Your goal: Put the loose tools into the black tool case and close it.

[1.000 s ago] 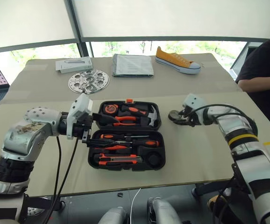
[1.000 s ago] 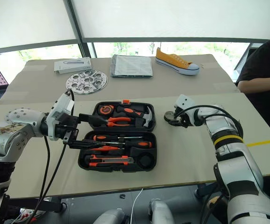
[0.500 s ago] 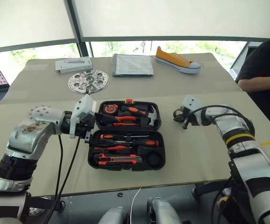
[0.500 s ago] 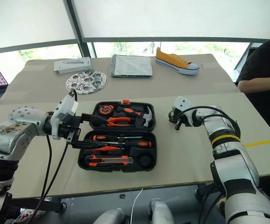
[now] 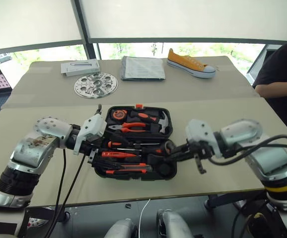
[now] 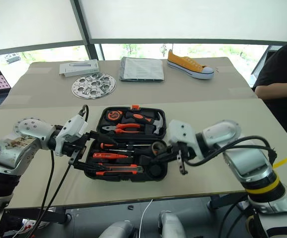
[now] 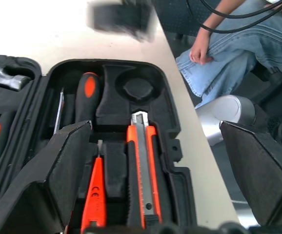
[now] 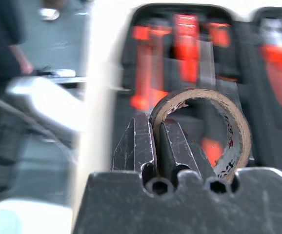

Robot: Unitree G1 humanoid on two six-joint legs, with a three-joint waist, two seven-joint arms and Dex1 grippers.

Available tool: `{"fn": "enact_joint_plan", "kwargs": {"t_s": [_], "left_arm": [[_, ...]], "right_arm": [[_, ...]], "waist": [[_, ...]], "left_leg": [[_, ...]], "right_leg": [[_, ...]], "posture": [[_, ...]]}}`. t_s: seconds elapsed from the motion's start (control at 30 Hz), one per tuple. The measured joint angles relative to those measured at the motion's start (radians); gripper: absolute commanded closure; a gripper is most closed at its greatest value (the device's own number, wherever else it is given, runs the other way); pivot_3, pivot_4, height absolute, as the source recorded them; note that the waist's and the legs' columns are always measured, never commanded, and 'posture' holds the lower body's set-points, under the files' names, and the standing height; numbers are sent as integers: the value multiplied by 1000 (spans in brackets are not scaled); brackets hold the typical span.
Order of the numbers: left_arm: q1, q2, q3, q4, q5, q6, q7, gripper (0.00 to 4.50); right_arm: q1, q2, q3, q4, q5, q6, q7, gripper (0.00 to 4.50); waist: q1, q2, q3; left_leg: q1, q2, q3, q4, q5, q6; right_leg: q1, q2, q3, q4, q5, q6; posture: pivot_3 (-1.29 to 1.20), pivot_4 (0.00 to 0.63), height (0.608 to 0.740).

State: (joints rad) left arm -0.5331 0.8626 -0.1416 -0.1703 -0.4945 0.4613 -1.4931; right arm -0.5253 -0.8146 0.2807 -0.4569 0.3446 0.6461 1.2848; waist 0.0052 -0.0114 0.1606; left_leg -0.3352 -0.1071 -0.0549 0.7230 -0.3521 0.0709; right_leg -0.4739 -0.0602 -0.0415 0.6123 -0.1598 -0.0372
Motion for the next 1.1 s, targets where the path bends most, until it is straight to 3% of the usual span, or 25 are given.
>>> {"fn": "enact_joint_plan", "kwargs": {"t_s": [0.27, 0.3, 0.37, 0.63, 0.77, 0.87, 0.93, 1.1], "left_arm": [[0, 9, -19, -3, 24, -39, -39, 0], [-1, 10, -19, 7, 25, -43, -41, 0], [-1, 9, -19, 14, 29, -45, -41, 0], [-5, 9, -19, 32, 45, -52, -38, 0], [-7, 7, -19, 37, 62, -68, -31, 0], [-4, 5, -8, 70, 74, -67, 15, 0], [10, 5, 22, 103, 90, -67, 66, 0], [131, 40, 143, 211, 127, -94, 178, 1398]], "right_arm": [[33, -12, 116, 52, -143, -70, -61, 4493], [37, -23, 123, 56, -148, -74, -56, 3850], [40, -27, 134, 57, -166, -93, -54, 3417], [65, -49, 112, 8, -121, -87, -9, 756], [63, -43, 95, 11, -92, -75, -8, 756], [38, -31, 5, 21, -14, -11, -30, 756], [30, -32, -93, 36, 35, 27, -62, 1291], [150, -51, -273, 98, 67, 48, -154, 2828]], "waist": [[5, 0, 0], [6, 0, 0], [5, 0, 0], [7, 0, 0], [7, 0, 0], [7, 0, 0], [7, 0, 0], [8, 0, 0]], "left_leg": [[0, 0, 0, 1, 0, 0], [0, 0, 0, 1, 0, 0], [0, 0, 0, 1, 0, 0], [-1, 0, -1, 0, 0, 0], [0, 0, 0, 2, 0, 0], [0, 0, 0, 2, 0, 0], [0, 0, -1, 2, 0, 0], [0, 0, -1, -3, 0, 0]], "right_leg": [[0, 0, -1, 0, 0, 0], [0, 0, -1, 0, 0, 0], [0, 0, -1, 0, 0, 0], [0, 0, -2, -1, 0, 0], [0, 0, -1, 0, 0, 0], [0, 0, -1, 0, 0, -1], [0, 0, -1, 0, 0, -1], [-1, 1, -2, -1, 0, -1]], "posture": [[0, 150, 740], [0, 150, 740], [0, 150, 740], [0, 150, 740], [0, 150, 740], [0, 150, 740], [0, 150, 740], [0, 150, 740]]}}
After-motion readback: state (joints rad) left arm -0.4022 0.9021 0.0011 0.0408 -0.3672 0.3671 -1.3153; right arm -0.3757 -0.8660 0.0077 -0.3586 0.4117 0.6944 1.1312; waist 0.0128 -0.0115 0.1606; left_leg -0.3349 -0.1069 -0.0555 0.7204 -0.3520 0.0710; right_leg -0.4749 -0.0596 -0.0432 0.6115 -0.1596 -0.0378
